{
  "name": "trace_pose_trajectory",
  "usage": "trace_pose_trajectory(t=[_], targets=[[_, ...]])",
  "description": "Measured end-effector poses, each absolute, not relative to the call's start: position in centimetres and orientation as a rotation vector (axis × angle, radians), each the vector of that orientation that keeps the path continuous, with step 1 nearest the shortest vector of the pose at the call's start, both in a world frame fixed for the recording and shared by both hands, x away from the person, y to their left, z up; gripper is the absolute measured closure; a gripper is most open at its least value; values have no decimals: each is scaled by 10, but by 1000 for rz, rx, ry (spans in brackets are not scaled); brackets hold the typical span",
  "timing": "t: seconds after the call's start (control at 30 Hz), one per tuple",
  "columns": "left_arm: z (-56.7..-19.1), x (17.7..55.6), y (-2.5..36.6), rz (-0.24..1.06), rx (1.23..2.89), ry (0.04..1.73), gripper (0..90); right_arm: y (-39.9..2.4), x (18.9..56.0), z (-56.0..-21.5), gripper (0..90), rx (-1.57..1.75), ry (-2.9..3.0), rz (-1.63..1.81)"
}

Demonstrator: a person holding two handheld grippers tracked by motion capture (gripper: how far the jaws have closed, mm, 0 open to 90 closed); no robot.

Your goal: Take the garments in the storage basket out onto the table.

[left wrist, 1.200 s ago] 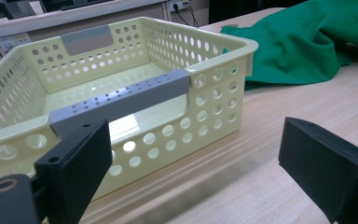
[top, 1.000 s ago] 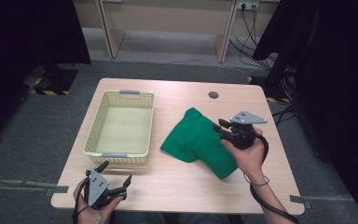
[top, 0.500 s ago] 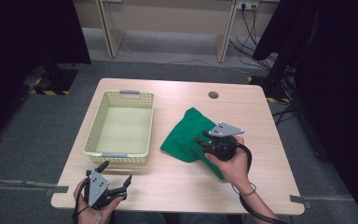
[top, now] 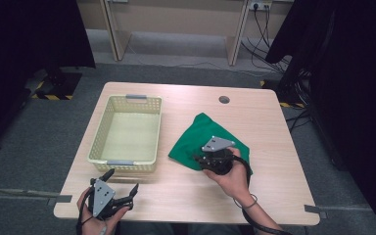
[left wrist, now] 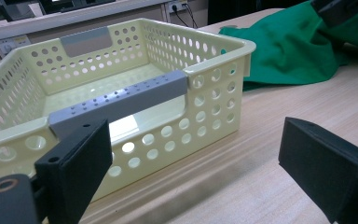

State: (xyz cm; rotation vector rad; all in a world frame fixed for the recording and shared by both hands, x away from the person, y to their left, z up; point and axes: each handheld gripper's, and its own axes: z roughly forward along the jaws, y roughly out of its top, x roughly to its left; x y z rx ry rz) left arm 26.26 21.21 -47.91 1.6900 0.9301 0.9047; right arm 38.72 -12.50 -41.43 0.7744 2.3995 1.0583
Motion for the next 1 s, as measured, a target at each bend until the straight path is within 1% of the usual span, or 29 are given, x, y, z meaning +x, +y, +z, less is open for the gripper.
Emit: trace_pose_trajectory(t=[0.67,0.83,1.0], targets=[[-479,263,212,905,1691,930,87,-123,388,-428,588,665,2380,863],[-479,263,212,906,1691,930,87,-122,388,-431,656,645,2387,822],[-479,263,212,906,1691,932,87,-121,388,-433,786,637,2396,779]])
